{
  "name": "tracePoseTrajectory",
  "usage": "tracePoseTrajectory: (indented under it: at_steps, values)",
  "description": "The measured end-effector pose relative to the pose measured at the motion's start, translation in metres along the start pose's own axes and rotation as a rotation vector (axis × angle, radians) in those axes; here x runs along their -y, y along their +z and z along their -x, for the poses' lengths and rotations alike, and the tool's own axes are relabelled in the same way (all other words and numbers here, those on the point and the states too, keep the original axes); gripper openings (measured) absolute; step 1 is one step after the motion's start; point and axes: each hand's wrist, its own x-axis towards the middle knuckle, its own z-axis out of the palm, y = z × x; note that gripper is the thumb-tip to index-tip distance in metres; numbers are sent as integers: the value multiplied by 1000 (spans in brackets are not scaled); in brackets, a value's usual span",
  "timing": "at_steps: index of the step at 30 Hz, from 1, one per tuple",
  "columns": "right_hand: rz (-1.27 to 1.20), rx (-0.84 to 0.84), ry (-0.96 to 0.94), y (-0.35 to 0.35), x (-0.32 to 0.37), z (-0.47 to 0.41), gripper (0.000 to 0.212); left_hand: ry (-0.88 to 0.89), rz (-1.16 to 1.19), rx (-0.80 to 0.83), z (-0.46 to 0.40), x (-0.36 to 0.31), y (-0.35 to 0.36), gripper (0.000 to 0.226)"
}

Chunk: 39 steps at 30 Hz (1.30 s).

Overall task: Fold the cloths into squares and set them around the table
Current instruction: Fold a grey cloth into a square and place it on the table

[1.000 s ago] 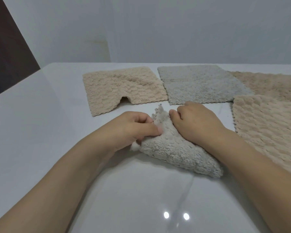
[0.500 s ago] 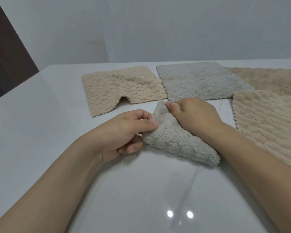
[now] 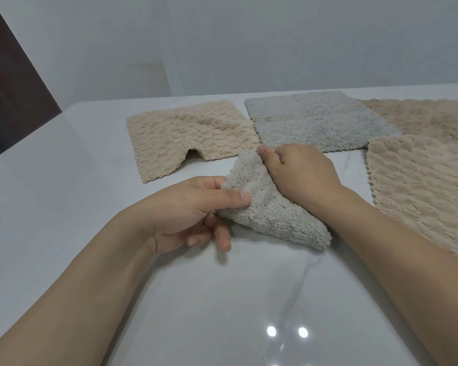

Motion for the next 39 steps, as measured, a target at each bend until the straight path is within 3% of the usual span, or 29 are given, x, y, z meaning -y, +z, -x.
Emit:
tracePoseTrajectory:
  at_steps: [8, 10, 15, 18, 20, 24, 27, 28, 30, 33, 35, 39]
  values:
    - [24, -31, 54, -3, -5, -3, 56, 35, 19, -172, -1, -5, -2, 12]
    - [33, -27, 61, -3, -4, -2, 55, 39, 18, -234, -2, -6, -3, 22]
    - [67, -14, 98, -5, -2, -2, 57, 53, -186, -512, -7, -2, -13, 39]
    - [88, 68, 132, -6, 1, -2, 58, 99, -308, -633, -9, 3, -16, 38]
    - [50, 208, 137, -12, 4, -6, 60, 148, -349, -681, -10, 5, -18, 31]
    - [-193, 489, 144, -27, 8, -11, 47, 206, -713, -803, -13, 11, -18, 13]
    - [-293, 524, 140, -28, 4, -14, 41, 327, -1186, -947, -8, 8, -7, 9]
    - [-293, 503, 135, -27, 2, -15, 42, 442, -1216, -931, -4, 5, -1, 12]
    - [-279, 457, 128, -27, -5, -18, 41, 564, -1204, -751, 3, 0, 18, 9]
    - [-225, 441, 112, -24, -5, -19, 41, 396, -1330, -519, 2, 8, 43, 39]
    - [-139, 421, 60, -21, -2, -18, 40, 356, -1361, -565, -5, 16, 43, 49]
    - [14, 296, -19, -12, 1, -12, 40, 436, -1321, -673, -7, 17, 38, 24]
